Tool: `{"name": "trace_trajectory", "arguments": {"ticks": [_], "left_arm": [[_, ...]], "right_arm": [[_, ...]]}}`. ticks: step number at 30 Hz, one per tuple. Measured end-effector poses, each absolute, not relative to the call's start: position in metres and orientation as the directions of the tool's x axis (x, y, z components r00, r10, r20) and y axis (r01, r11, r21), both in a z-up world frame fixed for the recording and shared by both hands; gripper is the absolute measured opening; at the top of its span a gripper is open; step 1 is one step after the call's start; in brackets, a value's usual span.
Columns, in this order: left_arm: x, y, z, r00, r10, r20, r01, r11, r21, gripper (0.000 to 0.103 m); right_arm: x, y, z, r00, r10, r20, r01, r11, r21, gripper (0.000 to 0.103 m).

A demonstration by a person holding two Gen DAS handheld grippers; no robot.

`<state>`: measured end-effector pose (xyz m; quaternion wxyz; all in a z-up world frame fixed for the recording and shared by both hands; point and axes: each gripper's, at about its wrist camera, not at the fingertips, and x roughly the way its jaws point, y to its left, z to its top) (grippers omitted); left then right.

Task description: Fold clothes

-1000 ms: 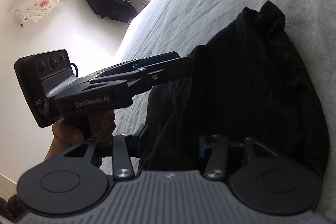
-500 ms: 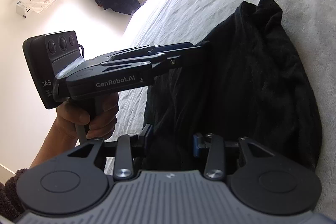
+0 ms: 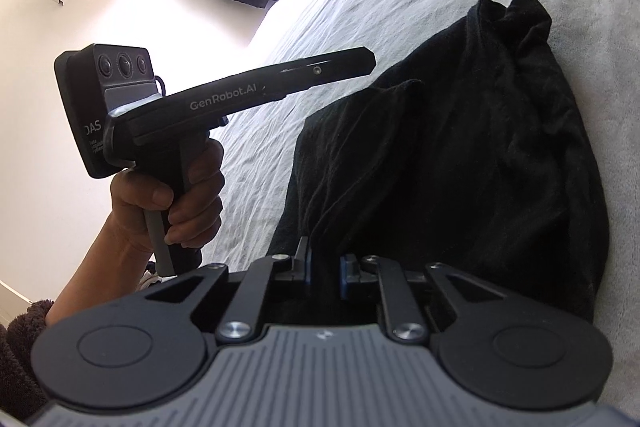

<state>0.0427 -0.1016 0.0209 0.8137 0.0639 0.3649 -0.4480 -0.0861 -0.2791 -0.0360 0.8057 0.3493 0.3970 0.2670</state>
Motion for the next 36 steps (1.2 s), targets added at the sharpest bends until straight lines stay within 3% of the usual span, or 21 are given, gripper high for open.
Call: {"name": "trace_trajectory", "arguments": {"ticks": [3,4,5,13,16,17,20,28,36], "left_arm": [[0.045,-0.106,0.026,0.253,-0.702,-0.666,0.802,0.537,-0.262,0.024],[0.045,-0.109,0.026,0.217,-0.703,-0.677,0.811,0.516,-0.276,0.040],[0.045,-0.112,0.026,0.196,-0.697,-0.690,0.819,0.503,-0.275,0.047],[0.028,-0.144,0.009,0.179,-0.531,-0.828,0.892,0.443,-0.091,0.045],[0.027,-0.147,0.004,0.212,-0.497,-0.841,0.877,0.476,-0.061,0.034],[0.025,-0.147,0.004,0.230,-0.493,-0.839,0.869,0.492,-0.050,0.026],[0.021,-0.145,0.009,0.272,-0.503,-0.820,0.846,0.531,-0.046,0.013],[0.012,-0.130,0.035,0.353,-0.605,-0.714,0.781,0.610,-0.131,0.011],[0.022,-0.145,0.040,0.407,-0.640,-0.652,0.694,0.680,-0.235,0.011]], "right_arm": [[-0.086,-0.280,-0.036,0.546,0.702,-0.457,-0.135,0.613,0.779,0.015],[-0.085,-0.280,-0.037,0.545,0.700,-0.461,-0.127,0.612,0.780,0.016],[-0.084,-0.279,-0.038,0.543,0.700,-0.465,-0.119,0.611,0.782,0.017],[-0.085,-0.278,-0.039,0.522,0.702,-0.484,-0.109,0.618,0.779,0.021],[-0.086,-0.278,-0.039,0.519,0.701,-0.490,-0.105,0.621,0.777,0.021],[-0.085,-0.276,-0.039,0.516,0.702,-0.491,-0.105,0.621,0.777,0.022],[-0.086,-0.276,-0.038,0.509,0.706,-0.493,-0.114,0.623,0.774,0.022],[-0.098,-0.293,-0.030,0.511,0.741,-0.436,-0.129,0.568,0.813,0.017],[-0.109,-0.347,-0.027,0.581,0.733,-0.353,-0.034,0.456,0.890,0.017]]}}
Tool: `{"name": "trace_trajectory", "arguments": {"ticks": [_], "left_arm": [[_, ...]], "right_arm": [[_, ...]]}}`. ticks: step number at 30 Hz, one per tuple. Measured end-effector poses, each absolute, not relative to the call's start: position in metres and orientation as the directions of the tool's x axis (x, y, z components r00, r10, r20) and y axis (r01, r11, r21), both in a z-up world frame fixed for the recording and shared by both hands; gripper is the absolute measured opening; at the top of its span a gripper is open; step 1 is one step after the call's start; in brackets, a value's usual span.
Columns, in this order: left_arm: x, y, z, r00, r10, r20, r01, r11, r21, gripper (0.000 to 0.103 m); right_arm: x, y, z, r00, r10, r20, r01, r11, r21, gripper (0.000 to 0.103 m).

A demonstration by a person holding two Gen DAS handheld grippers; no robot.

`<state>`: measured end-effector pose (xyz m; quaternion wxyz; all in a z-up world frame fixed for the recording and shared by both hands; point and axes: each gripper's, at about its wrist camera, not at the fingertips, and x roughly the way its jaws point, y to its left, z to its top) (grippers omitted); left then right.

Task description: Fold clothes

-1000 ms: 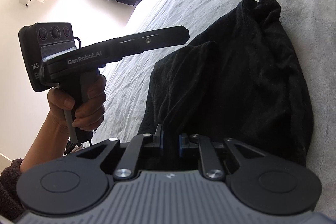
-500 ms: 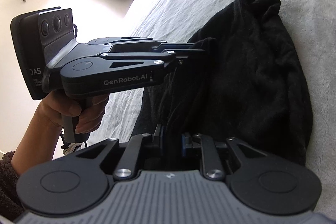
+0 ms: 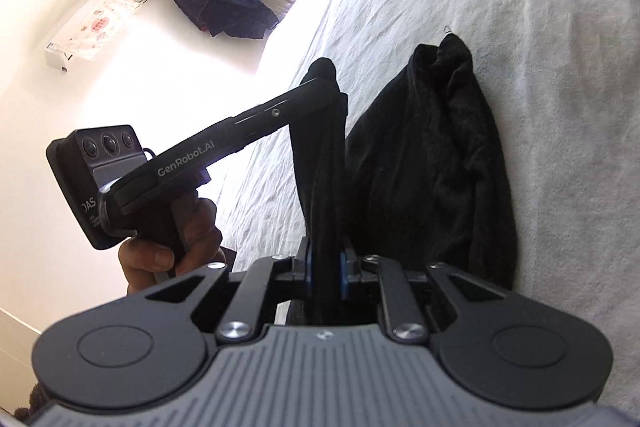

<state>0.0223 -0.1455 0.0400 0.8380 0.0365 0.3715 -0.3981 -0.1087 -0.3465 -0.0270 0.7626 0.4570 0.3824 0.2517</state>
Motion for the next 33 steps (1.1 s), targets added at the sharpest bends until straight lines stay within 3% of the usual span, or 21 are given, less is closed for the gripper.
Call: {"name": "trace_trajectory", "arguments": {"ticks": [8,12,15,18,20,24,26,28,33], "left_arm": [[0.032,-0.174,0.017,0.397,-0.619,-0.678,0.648,0.712,-0.271,0.011],[0.032,-0.182,0.009,0.394,-0.609,-0.688,0.646,0.716,-0.263,0.012],[0.030,-0.185,0.005,0.399,-0.599,-0.694,0.647,0.720,-0.249,0.016],[0.029,-0.182,0.008,0.412,-0.612,-0.675,0.642,0.720,-0.261,0.029],[0.027,-0.176,0.013,0.429,-0.619,-0.658,0.631,0.726,-0.271,0.037],[0.020,-0.152,0.026,0.469,-0.620,-0.629,0.606,0.744,-0.282,0.038],[0.011,-0.135,0.031,0.499,-0.608,-0.617,0.587,0.761,-0.276,0.040],[0.002,-0.119,0.033,0.530,-0.586,-0.612,0.562,0.784,-0.265,0.040],[-0.025,-0.080,0.025,0.564,-0.585,-0.582,0.516,0.801,-0.305,0.040]], "right_arm": [[-0.129,-0.377,-0.033,0.583,0.695,-0.421,0.116,0.442,0.889,0.017],[-0.132,-0.377,-0.028,0.594,0.686,-0.420,0.108,0.450,0.887,0.011],[-0.133,-0.379,-0.026,0.605,0.669,-0.432,0.126,0.455,0.882,0.010],[-0.135,-0.382,-0.023,0.606,0.645,-0.465,0.151,0.481,0.864,0.010],[-0.135,-0.383,-0.019,0.615,0.623,-0.483,0.155,0.505,0.849,0.016],[-0.134,-0.381,-0.010,0.657,0.584,-0.477,0.142,0.525,0.839,0.018],[-0.134,-0.378,-0.006,0.670,0.562,-0.484,0.133,0.552,0.823,0.023],[-0.129,-0.368,-0.004,0.683,0.525,-0.507,0.124,0.602,0.789,0.043],[-0.116,-0.348,-0.008,0.708,0.474,-0.523,0.113,0.656,0.746,0.042]]}}
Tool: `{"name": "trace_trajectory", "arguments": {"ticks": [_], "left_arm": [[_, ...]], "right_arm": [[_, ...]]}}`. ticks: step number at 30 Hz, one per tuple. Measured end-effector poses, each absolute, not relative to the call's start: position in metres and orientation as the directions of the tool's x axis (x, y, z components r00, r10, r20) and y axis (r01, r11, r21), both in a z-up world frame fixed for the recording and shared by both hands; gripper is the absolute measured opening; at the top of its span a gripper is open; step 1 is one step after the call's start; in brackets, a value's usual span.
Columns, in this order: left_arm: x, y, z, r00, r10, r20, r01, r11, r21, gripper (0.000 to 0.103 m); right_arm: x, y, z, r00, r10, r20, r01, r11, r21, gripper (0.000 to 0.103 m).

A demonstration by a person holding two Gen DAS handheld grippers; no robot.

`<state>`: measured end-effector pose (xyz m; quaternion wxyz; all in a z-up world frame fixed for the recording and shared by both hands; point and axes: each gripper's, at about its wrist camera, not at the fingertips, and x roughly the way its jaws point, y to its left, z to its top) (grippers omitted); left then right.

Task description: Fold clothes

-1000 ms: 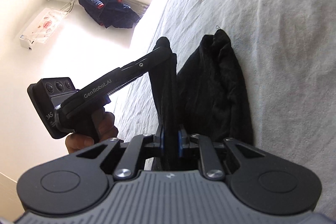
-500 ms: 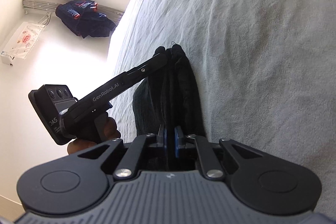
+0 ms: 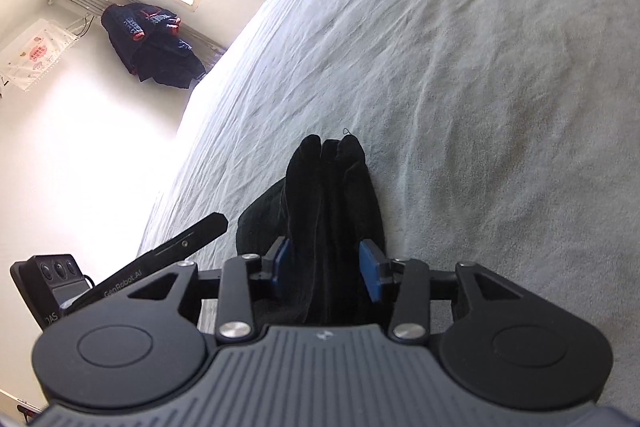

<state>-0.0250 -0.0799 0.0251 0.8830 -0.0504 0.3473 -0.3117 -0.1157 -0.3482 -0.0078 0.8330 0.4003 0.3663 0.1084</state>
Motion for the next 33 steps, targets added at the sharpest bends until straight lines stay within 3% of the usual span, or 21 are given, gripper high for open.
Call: {"name": "trace_trajectory", "arguments": {"ticks": [5,8,12,16,18,24,30,33], "left_arm": [[-0.047,-0.060,0.001,0.483,-0.730,-0.484,0.590,0.679,-0.436,0.040],[-0.057,-0.056,-0.017,0.344,-0.840,-0.419,0.626,0.538,-0.565,0.040],[-0.075,-0.070,-0.032,0.282,-0.823,-0.493,0.713,0.524,-0.466,0.040],[-0.080,-0.068,-0.033,0.279,-0.834,-0.476,0.723,0.509,-0.467,0.040],[-0.078,-0.063,-0.029,0.275,-0.854,-0.442,0.715,0.488,-0.500,0.040],[-0.080,-0.082,-0.027,0.237,-0.882,-0.408,0.744,0.435,-0.508,0.040],[-0.091,-0.114,-0.037,0.137,-0.879,-0.456,0.802,0.369,-0.470,0.040],[-0.099,-0.122,-0.040,0.098,-0.874,-0.476,0.833,0.334,-0.441,0.040]], "right_arm": [[-0.101,-0.327,-0.012,0.725,0.403,-0.558,0.096,0.743,0.662,0.025],[-0.094,-0.318,-0.019,0.708,0.376,-0.598,0.097,0.787,0.610,0.004],[-0.097,-0.326,-0.023,0.707,0.305,-0.638,0.132,0.829,0.543,0.003],[-0.102,-0.329,-0.023,0.713,0.298,-0.635,0.130,0.833,0.537,0.007],[-0.105,-0.327,-0.015,0.747,0.285,-0.600,0.106,0.840,0.532,0.015],[-0.092,-0.308,-0.003,0.827,0.287,-0.483,-0.025,0.878,0.478,0.015],[-0.061,-0.294,-0.017,0.809,0.307,-0.501,-0.061,0.892,0.448,0.015],[-0.046,-0.294,-0.023,0.813,0.238,-0.531,-0.024,0.925,0.378,0.015]]}}
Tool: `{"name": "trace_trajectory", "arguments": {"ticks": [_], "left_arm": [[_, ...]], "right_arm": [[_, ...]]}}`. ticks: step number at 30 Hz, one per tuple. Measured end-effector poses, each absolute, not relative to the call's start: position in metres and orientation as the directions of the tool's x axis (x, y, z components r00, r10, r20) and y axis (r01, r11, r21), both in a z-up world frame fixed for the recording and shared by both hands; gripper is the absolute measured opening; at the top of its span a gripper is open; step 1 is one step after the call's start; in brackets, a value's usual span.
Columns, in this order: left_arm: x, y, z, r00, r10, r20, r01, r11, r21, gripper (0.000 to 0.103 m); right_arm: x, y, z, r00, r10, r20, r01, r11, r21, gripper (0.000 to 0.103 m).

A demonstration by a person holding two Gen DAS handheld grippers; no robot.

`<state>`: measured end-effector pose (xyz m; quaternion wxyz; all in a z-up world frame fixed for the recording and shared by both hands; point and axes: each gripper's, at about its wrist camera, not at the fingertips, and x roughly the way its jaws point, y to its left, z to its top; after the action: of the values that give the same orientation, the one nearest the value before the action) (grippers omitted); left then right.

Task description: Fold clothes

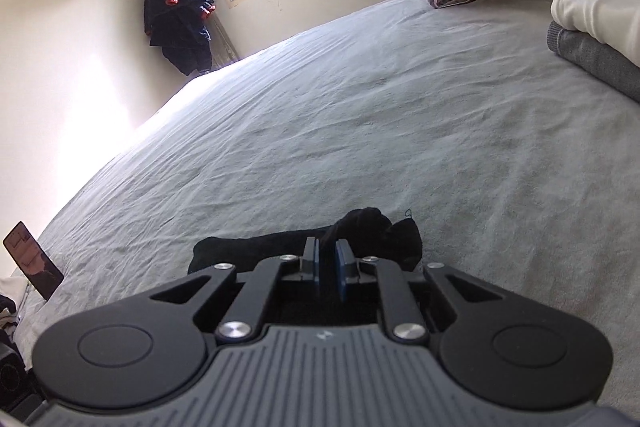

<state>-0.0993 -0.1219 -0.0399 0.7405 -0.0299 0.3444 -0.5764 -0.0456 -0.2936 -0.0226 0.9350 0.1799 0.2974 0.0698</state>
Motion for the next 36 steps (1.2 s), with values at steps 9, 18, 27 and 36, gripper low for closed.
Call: {"name": "trace_trajectory", "arguments": {"ticks": [9,18,27,36], "left_arm": [[-0.099,-0.114,-0.026,-0.035,-0.884,-0.466,0.846,0.222,-0.485,0.041],[-0.068,-0.066,-0.010,0.214,-0.878,-0.428,0.803,0.407,-0.434,0.043],[-0.085,-0.054,-0.027,0.204,-0.811,-0.548,0.859,0.417,-0.298,0.056],[-0.083,-0.029,-0.017,0.168,-0.826,-0.538,0.827,0.415,-0.380,0.060]], "right_arm": [[-0.044,-0.319,-0.023,0.835,0.115,-0.538,0.082,0.941,0.328,0.010],[-0.090,-0.291,0.006,0.783,0.407,-0.471,-0.264,0.903,0.340,0.013],[-0.126,-0.288,-0.022,0.651,0.420,-0.632,-0.390,0.900,0.196,0.013],[-0.159,-0.333,-0.026,0.645,0.462,-0.609,-0.334,0.887,0.319,0.017]]}}
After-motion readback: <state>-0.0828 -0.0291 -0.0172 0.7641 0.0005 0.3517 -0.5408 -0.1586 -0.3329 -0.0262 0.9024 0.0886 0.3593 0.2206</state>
